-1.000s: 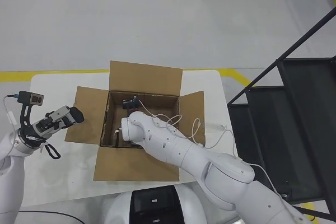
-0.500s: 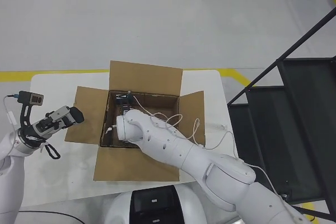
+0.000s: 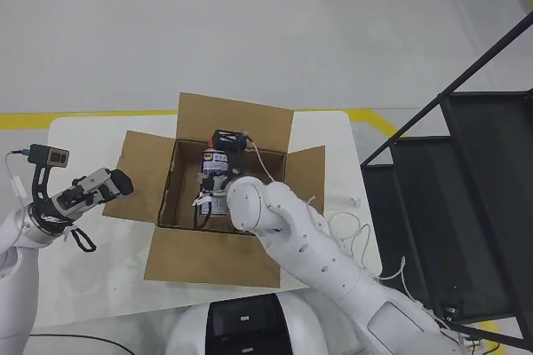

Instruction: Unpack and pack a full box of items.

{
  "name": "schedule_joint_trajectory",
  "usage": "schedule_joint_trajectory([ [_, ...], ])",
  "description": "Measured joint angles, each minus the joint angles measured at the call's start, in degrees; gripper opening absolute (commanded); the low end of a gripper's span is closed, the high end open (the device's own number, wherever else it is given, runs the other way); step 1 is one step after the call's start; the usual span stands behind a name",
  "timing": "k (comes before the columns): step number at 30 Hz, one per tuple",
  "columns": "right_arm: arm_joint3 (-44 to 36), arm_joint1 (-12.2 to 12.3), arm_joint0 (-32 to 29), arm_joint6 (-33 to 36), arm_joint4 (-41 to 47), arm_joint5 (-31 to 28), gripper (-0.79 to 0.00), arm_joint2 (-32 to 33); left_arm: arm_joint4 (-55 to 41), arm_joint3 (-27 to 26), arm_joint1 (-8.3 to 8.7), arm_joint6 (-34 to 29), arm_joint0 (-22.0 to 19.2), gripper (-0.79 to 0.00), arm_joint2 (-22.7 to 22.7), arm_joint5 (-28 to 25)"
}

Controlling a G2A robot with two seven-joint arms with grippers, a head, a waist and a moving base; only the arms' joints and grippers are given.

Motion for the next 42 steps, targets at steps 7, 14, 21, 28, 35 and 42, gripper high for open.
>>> schedule_joint_trajectory([
  [7,-15.7,2.3,-12.4,-3.8,3.2,-8.0,-0.785,9.9,0.0,0.0,0.00,0.0,0.0,0.000,0.0,0.0],
  [14,-24.4,3.4,-22.5,-12.2,8.0,-14.8,-0.785,16.9,0.0,0.0,0.00,0.0,0.0,0.000,0.0,0.0],
  [21,-27.2,3.7,-27.5,-18.9,14.5,-20.9,-0.785,20.1,0.0,0.0,0.00,0.0,0.0,0.000,0.0,0.0],
  [28,-27.2,3.7,-27.4,-18.7,14.3,-20.6,-0.785,20.1,0.0,0.0,0.00,0.0,0.0,0.000,0.0,0.0],
  [35,-27.2,3.7,-27.4,-18.7,14.3,-20.6,-0.785,20.1,0.0,0.0,0.00,0.0,0.0,0.000,0.0,0.0],
  [42,-26.9,3.7,-27.4,-19.7,14.8,-21.5,-0.785,20.5,0.0,0.0,0.00,0.0,0.0,0.000,0.0,0.0],
])
